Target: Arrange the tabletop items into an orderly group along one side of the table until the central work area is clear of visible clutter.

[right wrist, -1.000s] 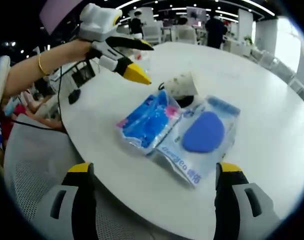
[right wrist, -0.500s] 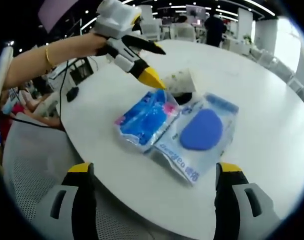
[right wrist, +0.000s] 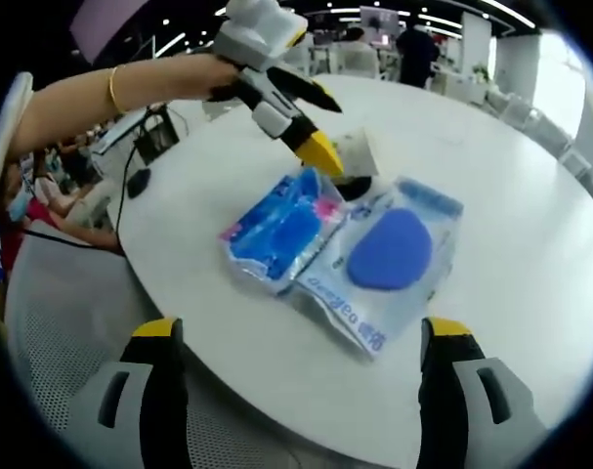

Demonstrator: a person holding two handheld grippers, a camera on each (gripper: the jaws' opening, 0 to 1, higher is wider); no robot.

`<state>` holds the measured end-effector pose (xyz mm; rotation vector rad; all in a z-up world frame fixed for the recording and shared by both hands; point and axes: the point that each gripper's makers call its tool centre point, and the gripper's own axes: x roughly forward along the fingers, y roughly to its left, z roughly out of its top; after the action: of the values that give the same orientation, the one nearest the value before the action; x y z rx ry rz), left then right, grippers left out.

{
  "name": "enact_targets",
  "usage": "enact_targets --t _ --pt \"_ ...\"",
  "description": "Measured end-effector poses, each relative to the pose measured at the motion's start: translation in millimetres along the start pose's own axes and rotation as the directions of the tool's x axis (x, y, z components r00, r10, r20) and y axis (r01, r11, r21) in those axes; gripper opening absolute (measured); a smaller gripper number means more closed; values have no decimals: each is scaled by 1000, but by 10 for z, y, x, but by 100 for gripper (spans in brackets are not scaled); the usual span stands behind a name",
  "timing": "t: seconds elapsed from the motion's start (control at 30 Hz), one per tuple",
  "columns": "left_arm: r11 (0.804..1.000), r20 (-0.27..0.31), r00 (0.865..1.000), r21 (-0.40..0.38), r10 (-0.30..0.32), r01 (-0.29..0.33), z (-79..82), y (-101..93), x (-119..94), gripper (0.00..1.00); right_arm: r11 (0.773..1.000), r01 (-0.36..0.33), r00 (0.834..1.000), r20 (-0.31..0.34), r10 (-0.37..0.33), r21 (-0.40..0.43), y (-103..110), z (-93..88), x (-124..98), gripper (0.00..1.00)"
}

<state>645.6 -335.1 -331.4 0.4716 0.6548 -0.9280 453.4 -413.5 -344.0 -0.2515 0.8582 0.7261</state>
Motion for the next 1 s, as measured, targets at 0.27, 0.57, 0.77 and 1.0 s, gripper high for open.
enact_targets --t 0.27,0.57,0.77,1.0 --pt "999 -26 999 7 -33 33 -41 -13 151 75 1000 2 1000 10 -3 12 -11 20 -1 99" --pt "998 -15 998 -23 -53 53 -31 -10 268 61 1000 0 994 111 2 -12 5 214 -23 99" --pt "998 -39 997 -14 -63 63 -60 -36 320 53 1000 -7 990 144 5 10 -9 277 -40 99" --pt "999 -66 997 28 -43 45 -99 -7 342 42 1000 -8 992 123 9 -5 5 246 -18 99"
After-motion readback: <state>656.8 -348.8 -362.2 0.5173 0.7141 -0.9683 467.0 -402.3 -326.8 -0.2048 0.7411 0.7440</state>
